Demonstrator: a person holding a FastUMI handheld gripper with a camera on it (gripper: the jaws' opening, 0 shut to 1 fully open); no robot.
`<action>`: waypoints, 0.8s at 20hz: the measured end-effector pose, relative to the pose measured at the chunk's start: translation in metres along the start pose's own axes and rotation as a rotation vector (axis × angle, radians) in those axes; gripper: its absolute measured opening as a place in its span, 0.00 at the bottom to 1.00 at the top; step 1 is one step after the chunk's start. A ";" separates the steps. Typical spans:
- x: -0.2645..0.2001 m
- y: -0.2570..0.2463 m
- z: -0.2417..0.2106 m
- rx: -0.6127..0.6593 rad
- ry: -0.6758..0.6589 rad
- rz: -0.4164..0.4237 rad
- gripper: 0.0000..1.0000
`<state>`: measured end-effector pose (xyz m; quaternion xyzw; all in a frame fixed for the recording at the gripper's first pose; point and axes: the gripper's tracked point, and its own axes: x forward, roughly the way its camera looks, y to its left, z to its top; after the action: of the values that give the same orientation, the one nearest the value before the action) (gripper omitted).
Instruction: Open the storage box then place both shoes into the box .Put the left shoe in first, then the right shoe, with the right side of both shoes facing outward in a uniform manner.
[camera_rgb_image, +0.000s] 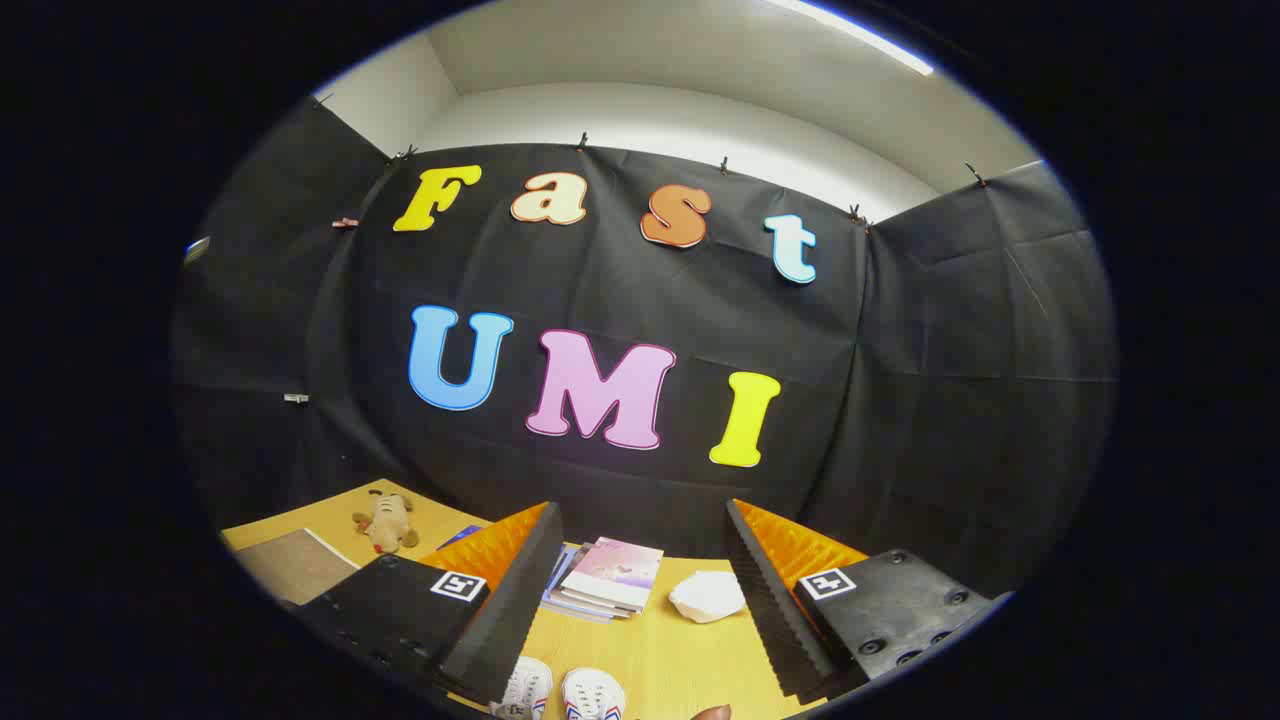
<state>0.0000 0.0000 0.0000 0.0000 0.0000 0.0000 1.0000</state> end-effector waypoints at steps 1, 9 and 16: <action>-0.001 0.002 -0.002 0.004 0.001 0.003 0.97; 0.003 0.019 -0.006 -0.010 0.001 0.034 0.97; 0.001 0.054 -0.007 0.001 0.007 0.140 0.97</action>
<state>0.0009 0.0538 -0.0066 0.0005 0.0033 0.0698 0.9976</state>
